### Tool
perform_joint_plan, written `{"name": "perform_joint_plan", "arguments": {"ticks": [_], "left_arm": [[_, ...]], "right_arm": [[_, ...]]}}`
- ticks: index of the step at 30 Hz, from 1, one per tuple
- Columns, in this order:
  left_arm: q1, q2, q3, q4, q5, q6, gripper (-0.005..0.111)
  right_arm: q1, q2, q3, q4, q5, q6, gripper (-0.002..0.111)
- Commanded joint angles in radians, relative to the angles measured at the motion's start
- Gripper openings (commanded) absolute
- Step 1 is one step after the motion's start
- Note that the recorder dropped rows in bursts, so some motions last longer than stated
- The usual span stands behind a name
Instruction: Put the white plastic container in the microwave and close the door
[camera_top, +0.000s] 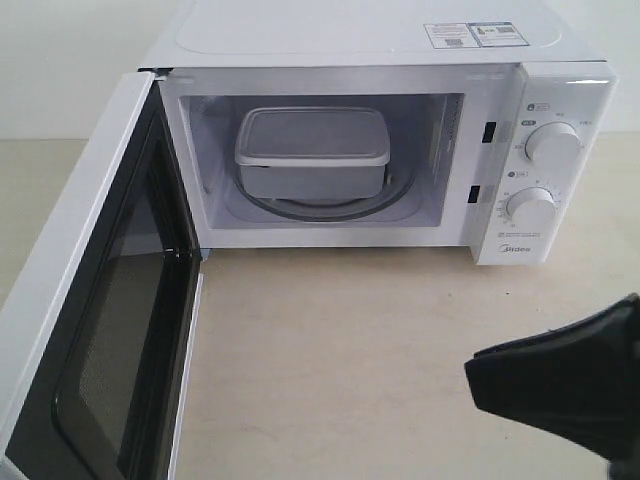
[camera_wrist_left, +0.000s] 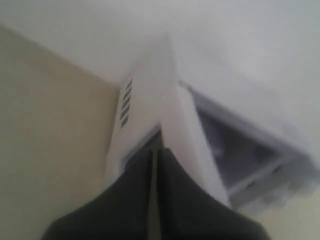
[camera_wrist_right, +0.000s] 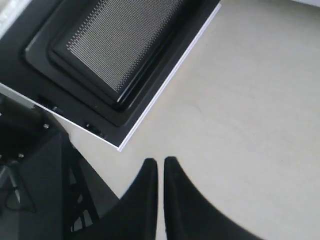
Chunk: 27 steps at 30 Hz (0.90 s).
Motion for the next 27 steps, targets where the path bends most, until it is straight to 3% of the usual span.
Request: {"name": "perform_joint_plan", "arguments": {"ticks": [1, 4, 9, 15, 20, 23, 27], "left_arm": [[-0.005, 0.227, -0.149, -0.055, 0.431, 0.285, 0.004], [-0.005, 0.391, -0.157, -0.112, 0.51, 0.501, 0.004], [-0.005, 0.593, -0.157, -0.423, 0.483, 0.862, 0.004], [-0.005, 0.754, -0.157, -0.562, 0.479, 1.008, 0.004], [-0.007, 0.834, -0.157, -0.789, 0.476, 1.204, 0.004], [-0.042, 0.876, -0.157, -0.905, 0.446, 1.305, 0.004], [-0.086, 0.931, -0.191, -0.924, 0.421, 1.352, 0.004]], "right_arm": [[0.001, -0.103, 0.002, -0.001, 0.023, 0.025, 0.0], [0.001, -0.141, 0.002, 0.002, 0.062, 0.027, 0.0], [0.001, -0.141, 0.002, -0.001, 0.082, 0.027, 0.0], [0.001, -0.141, 0.002, -0.001, 0.078, 0.027, 0.0], [0.001, -0.141, 0.002, -0.003, 0.033, 0.027, 0.0], [0.001, -0.141, 0.002, -0.003, -0.004, 0.027, 0.0], [0.001, -0.141, 0.002, -0.003, -0.044, 0.029, 0.0]]}}
